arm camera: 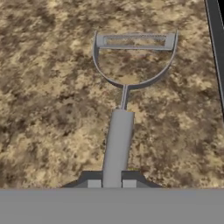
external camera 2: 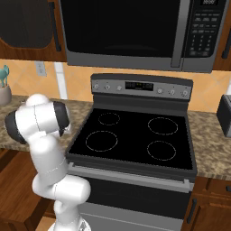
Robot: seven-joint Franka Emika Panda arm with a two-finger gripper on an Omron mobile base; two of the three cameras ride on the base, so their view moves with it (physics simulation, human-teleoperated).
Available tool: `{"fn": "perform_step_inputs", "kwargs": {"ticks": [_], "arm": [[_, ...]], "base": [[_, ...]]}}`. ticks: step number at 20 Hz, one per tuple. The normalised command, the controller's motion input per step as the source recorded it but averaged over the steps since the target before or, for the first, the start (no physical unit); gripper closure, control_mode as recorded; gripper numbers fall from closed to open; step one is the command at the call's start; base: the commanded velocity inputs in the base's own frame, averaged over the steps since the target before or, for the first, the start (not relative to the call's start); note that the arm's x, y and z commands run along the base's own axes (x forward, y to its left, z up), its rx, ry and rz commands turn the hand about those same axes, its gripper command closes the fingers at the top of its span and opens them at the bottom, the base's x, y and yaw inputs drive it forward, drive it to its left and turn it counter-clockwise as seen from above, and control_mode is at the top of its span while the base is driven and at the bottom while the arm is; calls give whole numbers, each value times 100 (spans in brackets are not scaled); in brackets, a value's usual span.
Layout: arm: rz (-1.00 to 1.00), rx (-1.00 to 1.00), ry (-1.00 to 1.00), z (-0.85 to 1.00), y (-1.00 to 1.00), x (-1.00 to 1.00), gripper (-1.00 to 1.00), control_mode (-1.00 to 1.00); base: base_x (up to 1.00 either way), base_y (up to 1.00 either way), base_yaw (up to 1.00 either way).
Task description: Pick the peeler from the drawer and place it on the counter.
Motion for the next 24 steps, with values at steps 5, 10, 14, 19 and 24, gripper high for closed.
{"fn": "perform_step_inputs", "kwargs": {"ticks": [5,10,14,19,24], "arm": [[0,0,0,-9,0,30,-100,-100],[0,0,0,0,0,-1,-100,-100],[0,0,-15,49,-11,-11,-100,-100],[0,3,-9,100,-64,-40,-100,-100],[0,5,0,100,-72,-22,-100,-100]], "base": [[0,0,0],[0,0,0],[0,0,0],[0,0,0],[0,0,0]]}}
